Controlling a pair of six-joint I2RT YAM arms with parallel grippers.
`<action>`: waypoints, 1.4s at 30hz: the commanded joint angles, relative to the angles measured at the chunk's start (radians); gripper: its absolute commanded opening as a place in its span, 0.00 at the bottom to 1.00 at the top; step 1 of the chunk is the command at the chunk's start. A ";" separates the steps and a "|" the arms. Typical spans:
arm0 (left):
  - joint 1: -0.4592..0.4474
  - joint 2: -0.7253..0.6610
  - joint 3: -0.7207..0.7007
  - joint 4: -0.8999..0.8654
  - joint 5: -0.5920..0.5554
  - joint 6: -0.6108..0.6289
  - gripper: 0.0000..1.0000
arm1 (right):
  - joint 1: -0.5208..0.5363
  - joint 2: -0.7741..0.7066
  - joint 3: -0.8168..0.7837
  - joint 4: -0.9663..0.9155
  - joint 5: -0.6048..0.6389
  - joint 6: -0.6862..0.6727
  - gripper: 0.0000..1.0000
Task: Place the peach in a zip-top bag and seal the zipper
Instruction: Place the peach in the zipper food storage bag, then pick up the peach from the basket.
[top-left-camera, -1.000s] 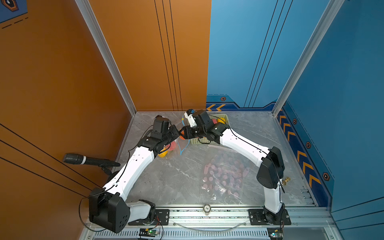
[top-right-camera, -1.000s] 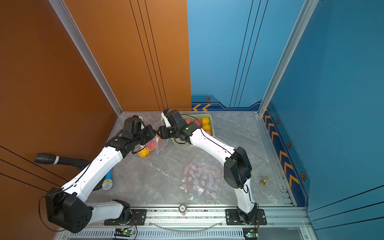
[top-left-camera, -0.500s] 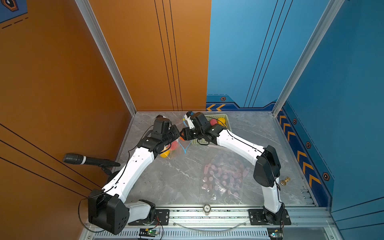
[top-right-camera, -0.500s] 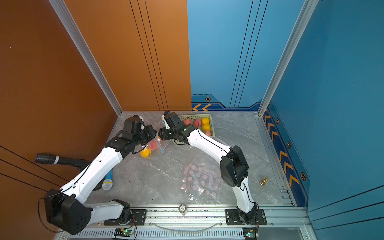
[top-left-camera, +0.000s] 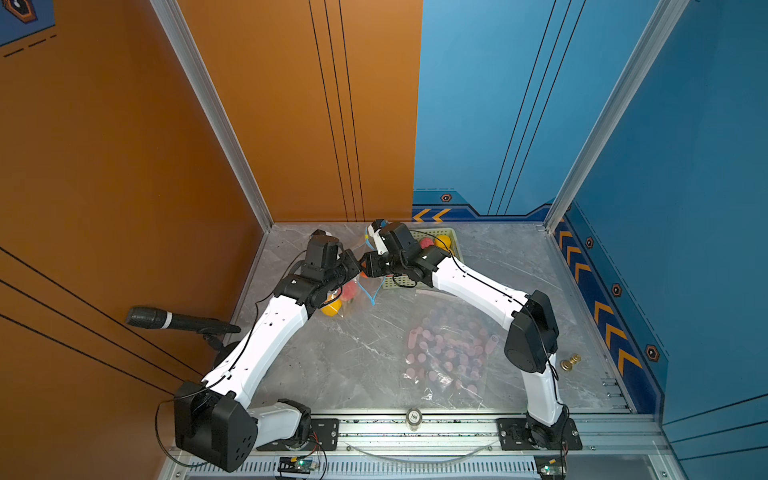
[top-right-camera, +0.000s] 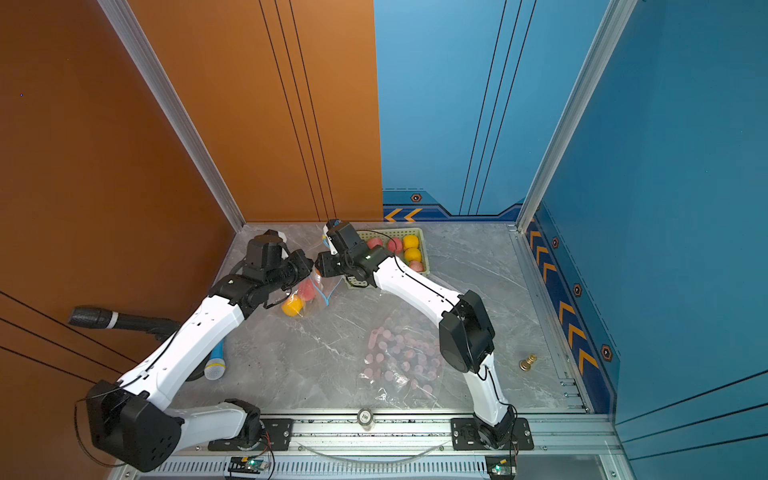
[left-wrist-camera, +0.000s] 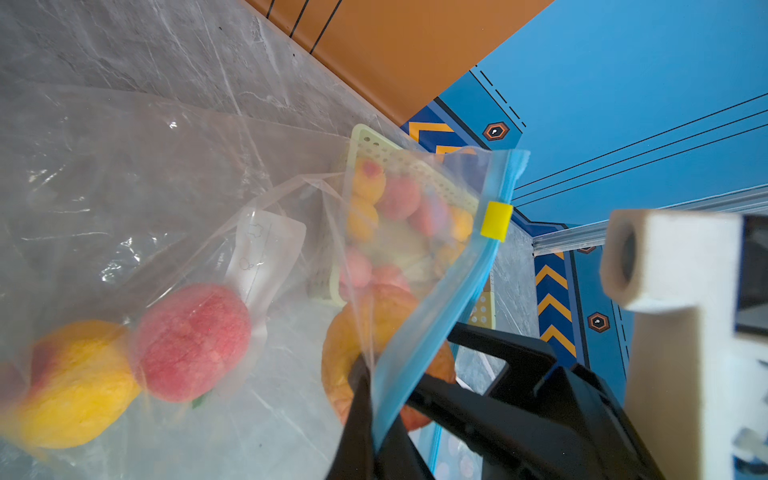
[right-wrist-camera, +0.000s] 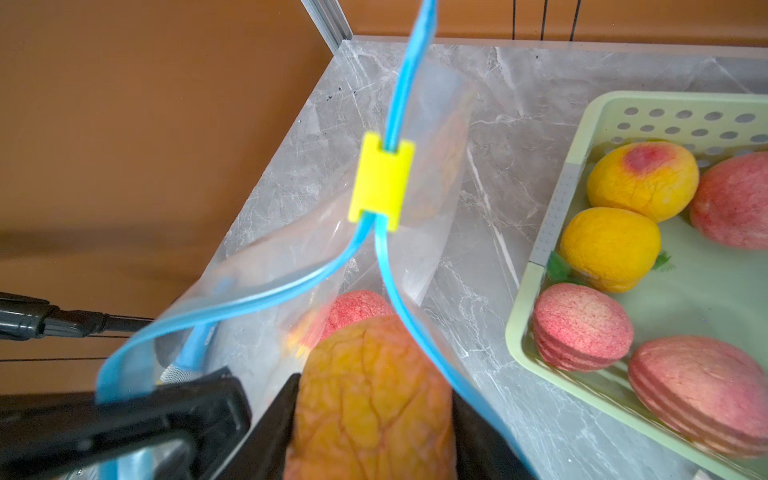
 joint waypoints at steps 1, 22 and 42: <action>-0.011 -0.022 0.001 0.008 0.021 -0.013 0.00 | 0.006 0.045 0.043 -0.044 0.019 0.002 0.58; 0.123 -0.034 0.020 -0.006 0.051 -0.001 0.00 | -0.038 -0.235 -0.056 -0.132 0.129 -0.046 0.70; 0.081 -0.185 -0.087 0.067 0.024 -0.019 0.00 | -0.350 0.070 0.139 -0.549 0.354 -0.127 0.65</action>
